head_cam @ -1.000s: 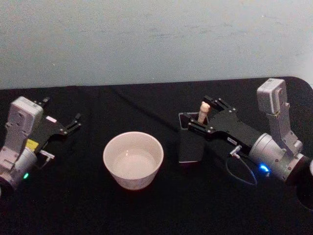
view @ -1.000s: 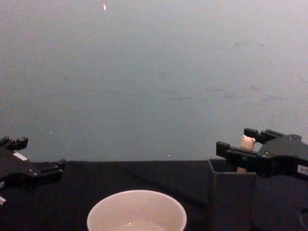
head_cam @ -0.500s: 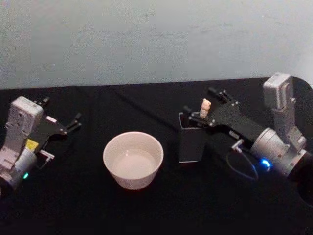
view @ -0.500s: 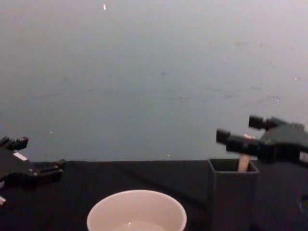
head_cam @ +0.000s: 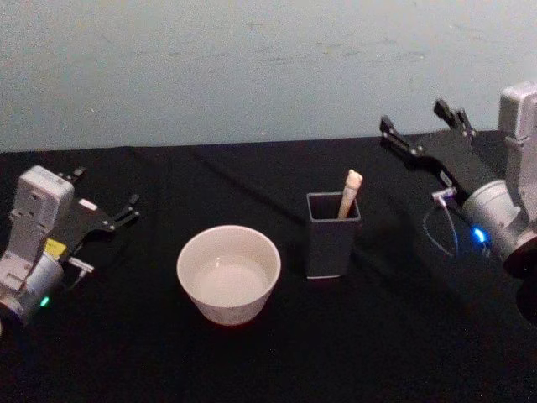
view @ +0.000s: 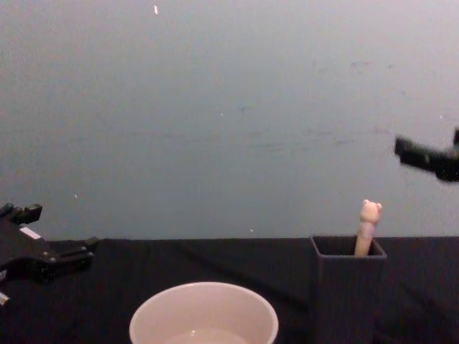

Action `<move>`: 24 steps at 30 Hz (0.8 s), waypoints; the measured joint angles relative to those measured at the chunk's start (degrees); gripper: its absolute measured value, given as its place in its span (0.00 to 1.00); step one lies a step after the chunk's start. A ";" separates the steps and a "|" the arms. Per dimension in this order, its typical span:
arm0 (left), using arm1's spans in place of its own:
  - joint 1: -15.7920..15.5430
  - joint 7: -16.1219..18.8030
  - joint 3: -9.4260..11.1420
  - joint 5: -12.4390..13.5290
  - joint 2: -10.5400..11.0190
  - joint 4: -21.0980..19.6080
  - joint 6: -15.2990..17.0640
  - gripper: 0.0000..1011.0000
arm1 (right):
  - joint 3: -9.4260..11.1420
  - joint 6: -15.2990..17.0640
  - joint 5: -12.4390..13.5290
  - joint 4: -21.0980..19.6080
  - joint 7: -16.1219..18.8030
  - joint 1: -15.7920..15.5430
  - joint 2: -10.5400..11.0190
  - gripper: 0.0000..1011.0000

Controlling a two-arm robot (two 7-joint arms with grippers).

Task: Pick up the stirring spoon with one hand, stir inside the cup, then place it back in its original position.

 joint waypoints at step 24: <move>0.00 0.00 0.00 0.00 0.00 0.00 0.00 0.99 | -1.74 5.18 -6.19 7.73 -0.05 -0.79 -0.95 0.99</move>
